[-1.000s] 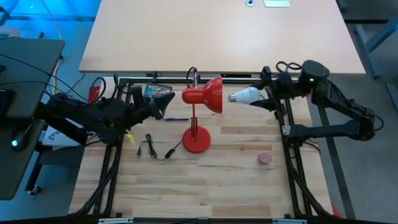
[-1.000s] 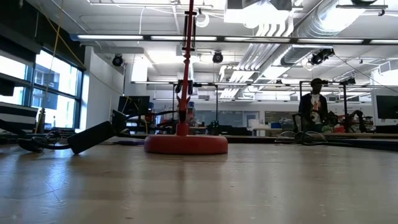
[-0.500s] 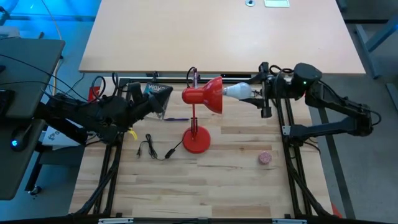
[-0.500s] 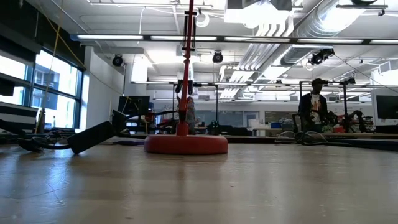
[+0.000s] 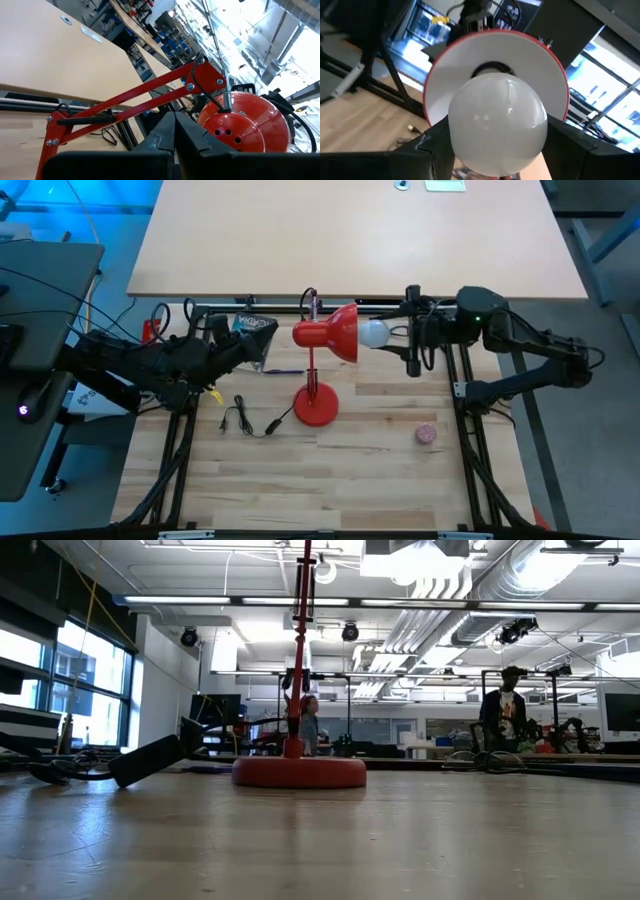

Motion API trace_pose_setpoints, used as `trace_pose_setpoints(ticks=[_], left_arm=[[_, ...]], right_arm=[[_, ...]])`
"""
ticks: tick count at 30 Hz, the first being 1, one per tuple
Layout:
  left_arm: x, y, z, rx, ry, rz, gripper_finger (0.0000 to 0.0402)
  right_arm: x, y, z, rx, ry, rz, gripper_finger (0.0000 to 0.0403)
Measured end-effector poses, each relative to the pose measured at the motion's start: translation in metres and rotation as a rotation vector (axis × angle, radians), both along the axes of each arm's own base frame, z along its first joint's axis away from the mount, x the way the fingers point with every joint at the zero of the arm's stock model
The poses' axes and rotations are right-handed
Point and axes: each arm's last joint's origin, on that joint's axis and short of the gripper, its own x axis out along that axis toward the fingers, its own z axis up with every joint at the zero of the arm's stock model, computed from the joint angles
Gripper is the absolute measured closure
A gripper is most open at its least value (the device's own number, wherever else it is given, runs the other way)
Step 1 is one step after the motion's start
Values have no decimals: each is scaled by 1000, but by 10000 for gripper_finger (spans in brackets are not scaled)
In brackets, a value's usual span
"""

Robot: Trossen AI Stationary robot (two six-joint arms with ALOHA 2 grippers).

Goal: Screw lightbulb
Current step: Insert the lightbulb on the lamp

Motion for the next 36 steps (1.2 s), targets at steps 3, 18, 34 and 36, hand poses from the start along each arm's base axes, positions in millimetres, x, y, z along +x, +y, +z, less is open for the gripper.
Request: trace_pose_setpoints(ticks=[3,18,34,36], left_arm=[[0,0,0,5,5,0,402],[-24,-1,14,-9,-47,-168,402],[-31,7,11,24,32,-290,402],[-30,7,10,24,36,-275,401]], right_arm=[[5,-1,-4,-38,37,-18,174],[16,-3,-9,-98,53,-15,174],[22,-3,-8,-101,18,-9,174],[23,-3,-7,-102,6,-9,174]])
